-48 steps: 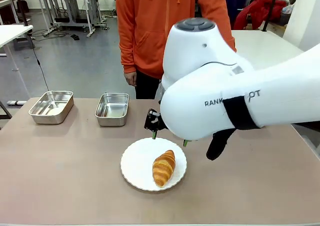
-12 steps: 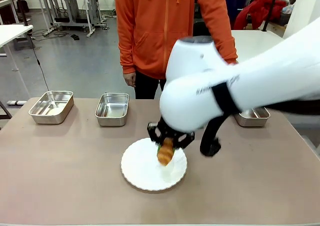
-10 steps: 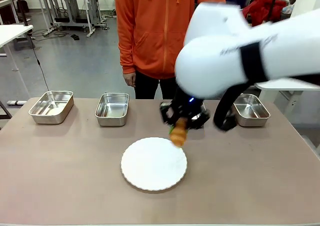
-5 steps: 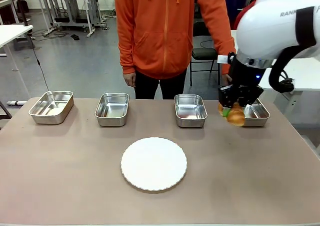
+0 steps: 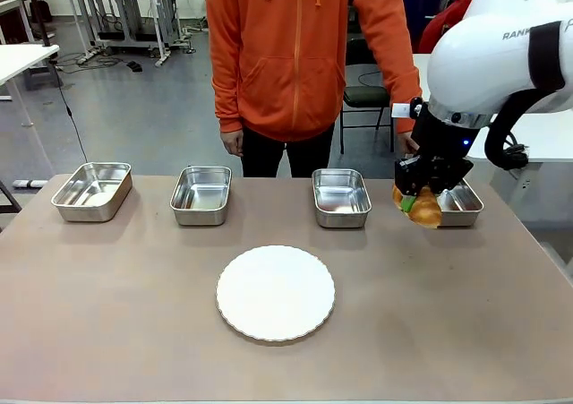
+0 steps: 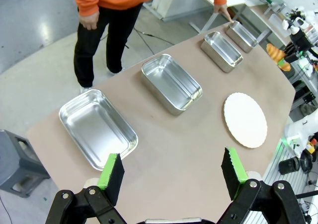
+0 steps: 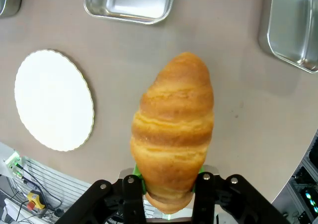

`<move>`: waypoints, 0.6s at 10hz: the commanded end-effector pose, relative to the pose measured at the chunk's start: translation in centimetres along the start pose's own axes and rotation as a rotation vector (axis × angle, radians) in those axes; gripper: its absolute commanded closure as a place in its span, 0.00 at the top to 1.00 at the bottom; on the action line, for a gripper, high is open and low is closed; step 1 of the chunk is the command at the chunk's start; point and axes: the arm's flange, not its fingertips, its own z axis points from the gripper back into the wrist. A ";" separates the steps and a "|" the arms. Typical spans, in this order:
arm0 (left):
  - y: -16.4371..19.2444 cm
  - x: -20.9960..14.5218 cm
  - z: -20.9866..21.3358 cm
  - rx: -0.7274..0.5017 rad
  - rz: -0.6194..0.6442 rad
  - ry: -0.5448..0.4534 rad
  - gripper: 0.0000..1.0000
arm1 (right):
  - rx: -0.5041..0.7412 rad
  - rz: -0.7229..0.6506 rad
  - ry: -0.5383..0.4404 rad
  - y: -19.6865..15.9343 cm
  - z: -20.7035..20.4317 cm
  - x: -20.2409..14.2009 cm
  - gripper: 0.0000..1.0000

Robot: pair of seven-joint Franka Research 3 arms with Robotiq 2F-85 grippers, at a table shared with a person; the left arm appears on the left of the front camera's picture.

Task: Place the bread in the container.
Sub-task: Place the Butter Roll into the Airtight Container indicated by the human.

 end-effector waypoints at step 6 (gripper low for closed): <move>0.0 -0.1 0.1 -0.010 -0.011 -0.009 1.00 | 0.028 0.029 -0.085 -11.2 -0.7 5.5 0.40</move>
